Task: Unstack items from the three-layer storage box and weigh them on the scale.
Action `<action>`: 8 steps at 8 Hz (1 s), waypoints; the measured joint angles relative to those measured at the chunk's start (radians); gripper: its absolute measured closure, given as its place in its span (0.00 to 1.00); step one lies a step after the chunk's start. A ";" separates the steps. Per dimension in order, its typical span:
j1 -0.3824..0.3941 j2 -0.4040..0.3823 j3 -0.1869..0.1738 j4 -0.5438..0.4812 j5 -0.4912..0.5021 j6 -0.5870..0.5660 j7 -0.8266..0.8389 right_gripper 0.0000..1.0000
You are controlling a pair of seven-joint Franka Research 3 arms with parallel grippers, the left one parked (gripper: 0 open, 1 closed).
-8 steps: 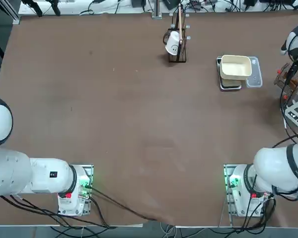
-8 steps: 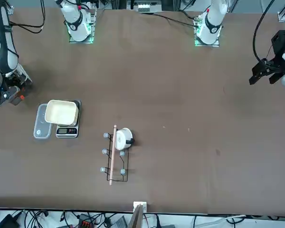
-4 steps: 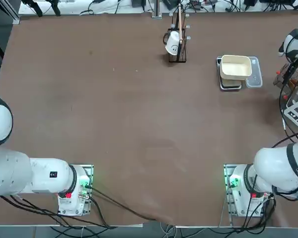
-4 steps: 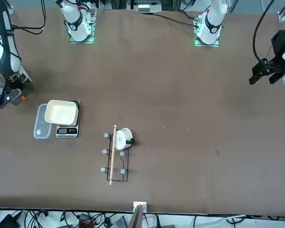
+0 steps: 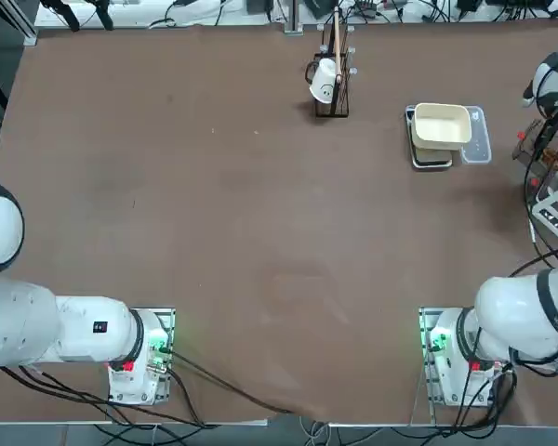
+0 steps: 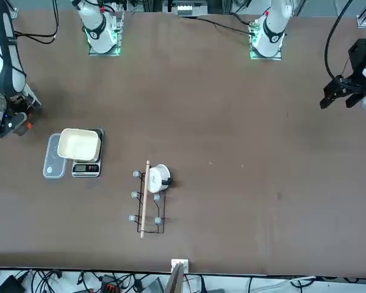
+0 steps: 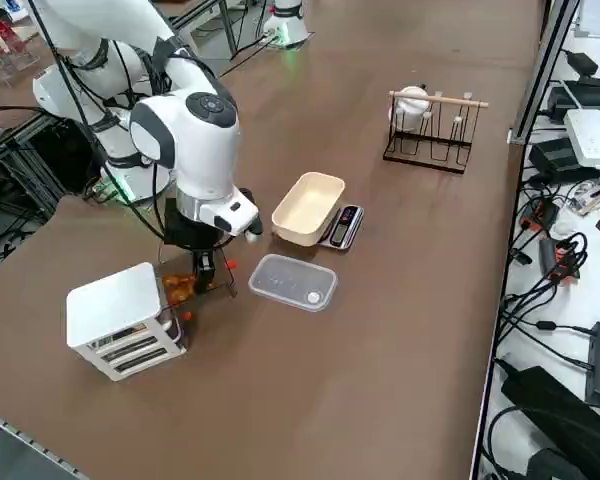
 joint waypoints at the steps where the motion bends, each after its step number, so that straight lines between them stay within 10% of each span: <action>1: 0.002 -0.021 0.004 0.014 0.026 -0.046 0.001 0.65; 8: 0.185 -0.068 0.021 0.230 0.262 -0.267 0.250 0.65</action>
